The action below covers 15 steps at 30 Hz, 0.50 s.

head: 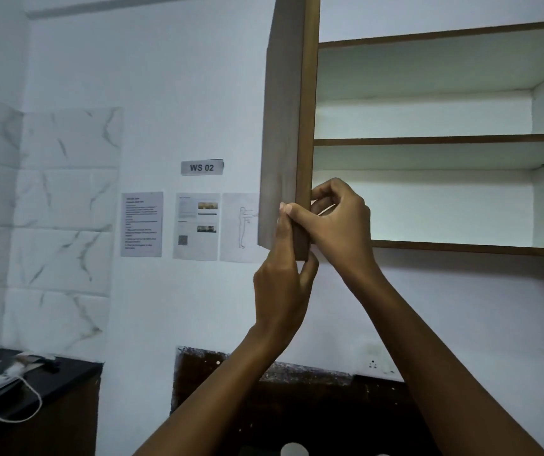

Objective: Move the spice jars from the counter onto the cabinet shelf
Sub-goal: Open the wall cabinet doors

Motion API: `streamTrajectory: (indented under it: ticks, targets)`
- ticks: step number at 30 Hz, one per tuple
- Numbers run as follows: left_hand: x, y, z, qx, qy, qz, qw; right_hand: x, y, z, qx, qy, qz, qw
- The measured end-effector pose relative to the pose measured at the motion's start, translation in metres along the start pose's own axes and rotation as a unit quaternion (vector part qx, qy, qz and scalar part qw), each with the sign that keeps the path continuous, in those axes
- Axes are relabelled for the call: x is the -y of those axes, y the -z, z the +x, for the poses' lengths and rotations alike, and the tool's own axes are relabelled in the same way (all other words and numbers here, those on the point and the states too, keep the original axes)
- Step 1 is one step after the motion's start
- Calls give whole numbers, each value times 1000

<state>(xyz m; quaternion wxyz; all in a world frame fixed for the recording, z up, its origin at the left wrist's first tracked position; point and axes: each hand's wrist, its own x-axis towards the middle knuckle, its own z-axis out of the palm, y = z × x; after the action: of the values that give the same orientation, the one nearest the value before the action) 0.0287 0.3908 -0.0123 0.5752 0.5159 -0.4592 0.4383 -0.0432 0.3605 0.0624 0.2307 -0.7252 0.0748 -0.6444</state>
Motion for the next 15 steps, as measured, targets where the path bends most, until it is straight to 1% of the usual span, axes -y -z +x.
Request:
streamTrajectory:
  ticks: [3, 7, 12, 15]
  targets:
    - [15, 33, 4, -16, 17, -2, 1000, 17, -27, -6, 34, -2, 31, 999]
    - [39, 70, 10, -2, 57, -52, 997, 32, -60, -10, 78, -26, 90, 993]
    - [59, 97, 16, -9, 99, -114, 988, 43, -94, -12, 95, -25, 90, 991]
    - [70, 111, 20, -16, 133, -164, 977, 46, -116, -15, 107, -47, 97, 988]
